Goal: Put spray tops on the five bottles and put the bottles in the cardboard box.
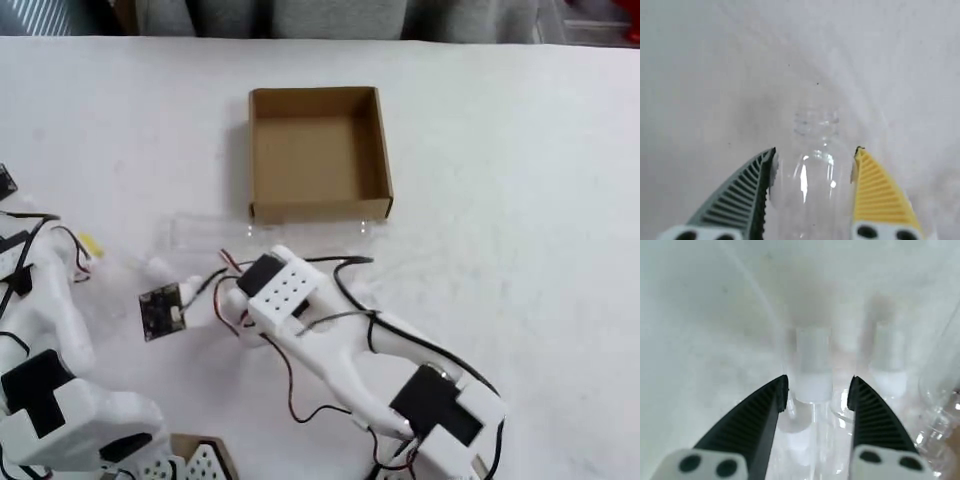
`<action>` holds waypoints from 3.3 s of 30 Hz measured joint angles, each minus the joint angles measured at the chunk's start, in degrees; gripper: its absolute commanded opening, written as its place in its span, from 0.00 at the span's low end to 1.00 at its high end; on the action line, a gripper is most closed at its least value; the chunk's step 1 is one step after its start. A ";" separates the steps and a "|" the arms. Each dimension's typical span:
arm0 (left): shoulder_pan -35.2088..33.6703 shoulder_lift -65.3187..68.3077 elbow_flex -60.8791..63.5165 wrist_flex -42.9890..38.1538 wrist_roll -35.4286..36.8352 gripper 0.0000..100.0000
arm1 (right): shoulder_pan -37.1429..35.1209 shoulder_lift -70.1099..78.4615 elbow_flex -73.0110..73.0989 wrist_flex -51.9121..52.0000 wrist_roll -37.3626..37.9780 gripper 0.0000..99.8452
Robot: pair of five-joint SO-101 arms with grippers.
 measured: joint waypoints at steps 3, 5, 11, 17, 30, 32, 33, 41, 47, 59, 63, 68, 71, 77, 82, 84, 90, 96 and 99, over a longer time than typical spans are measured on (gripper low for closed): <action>0.00 0.00 0.00 0.00 0.00 0.15 | 0.70 0.97 0.00 -0.97 -0.09 0.18; 0.00 0.00 0.00 0.00 0.00 0.15 | 1.23 1.23 0.00 -1.58 0.00 0.18; 0.00 0.00 0.00 0.00 0.00 0.15 | 2.29 1.49 0.00 -1.93 0.88 0.18; 0.00 0.00 0.00 0.00 0.00 0.15 | 2.29 1.93 0.00 -1.93 1.32 0.18; 0.00 0.00 0.00 0.00 0.00 0.15 | 2.37 6.68 -0.09 -4.22 1.41 0.06; 0.00 0.00 0.00 0.00 0.00 0.15 | 2.64 6.68 -0.09 -5.45 1.41 0.01; 0.00 0.00 0.00 0.00 0.00 0.15 | 2.73 6.68 -0.09 -6.07 1.41 0.02; 0.00 0.00 0.00 0.00 0.00 0.15 | 2.81 6.59 0.00 -7.30 0.97 0.02; 0.00 0.00 0.00 0.00 0.00 0.15 | 2.73 -3.43 0.00 -5.01 -12.66 0.02; 0.00 0.00 0.00 0.00 0.00 0.15 | 18.37 -29.27 0.00 -3.96 -54.07 0.02; 0.79 -0.44 -0.88 0.00 0.00 0.15 | 24.88 -35.87 0.00 -3.96 -61.27 0.02; 3.69 -9.49 -1.58 0.26 0.00 0.15 | 34.90 -46.77 0.00 -4.04 -64.53 0.02; 7.30 -18.64 -1.58 0.88 0.00 0.15 | 39.30 -53.45 0.00 -6.24 -64.70 0.02; 16.09 -37.27 -1.58 -0.88 0.00 0.15 | 43.43 -64.79 0.00 -15.47 -64.70 0.02; 24.00 -47.47 -0.70 -7.38 0.00 0.15 | 43.52 -68.66 -1.76 -20.40 -64.70 0.02; 27.34 -49.93 1.23 -10.29 0.00 0.15 | 43.52 -68.22 -4.75 -20.92 -64.70 0.02; 37.45 -55.21 9.76 -19.69 0.00 0.15 | 43.52 -59.78 -20.40 -21.01 -64.70 0.02; 48.79 -62.15 20.31 -22.77 0.00 0.15 | 42.29 -48.70 -38.24 -14.77 -64.70 0.02; 54.77 -66.55 25.67 -22.86 0.00 0.15 | 38.77 -45.19 -43.96 -10.99 -64.70 0.02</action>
